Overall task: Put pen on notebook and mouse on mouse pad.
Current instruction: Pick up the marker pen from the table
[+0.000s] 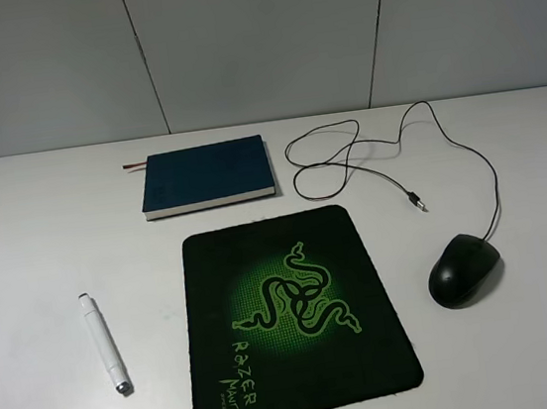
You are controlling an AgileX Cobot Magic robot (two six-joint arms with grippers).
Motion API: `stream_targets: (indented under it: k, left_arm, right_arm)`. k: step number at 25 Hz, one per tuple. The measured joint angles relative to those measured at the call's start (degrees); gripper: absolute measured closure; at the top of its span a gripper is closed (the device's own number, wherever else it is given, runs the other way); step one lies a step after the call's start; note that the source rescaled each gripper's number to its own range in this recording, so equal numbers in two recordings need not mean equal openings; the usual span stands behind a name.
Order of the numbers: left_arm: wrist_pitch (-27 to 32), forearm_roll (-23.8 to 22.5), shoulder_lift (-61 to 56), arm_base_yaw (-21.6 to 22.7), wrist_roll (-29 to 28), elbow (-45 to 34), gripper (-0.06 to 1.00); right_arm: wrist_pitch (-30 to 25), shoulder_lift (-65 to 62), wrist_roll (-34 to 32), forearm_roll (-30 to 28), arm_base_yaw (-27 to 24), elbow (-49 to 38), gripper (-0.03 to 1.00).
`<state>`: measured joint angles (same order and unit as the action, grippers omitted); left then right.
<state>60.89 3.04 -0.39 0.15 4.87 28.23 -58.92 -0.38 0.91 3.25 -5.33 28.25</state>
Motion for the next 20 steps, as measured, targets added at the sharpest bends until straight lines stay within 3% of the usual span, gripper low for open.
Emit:
stream_targets:
  k: [20]
  left_arm:
    - [0.0,0.0,0.0,0.0,0.0,0.0,-0.06]
  right_arm:
    - [0.0,0.0,0.0,0.0,0.0,0.0,-0.03]
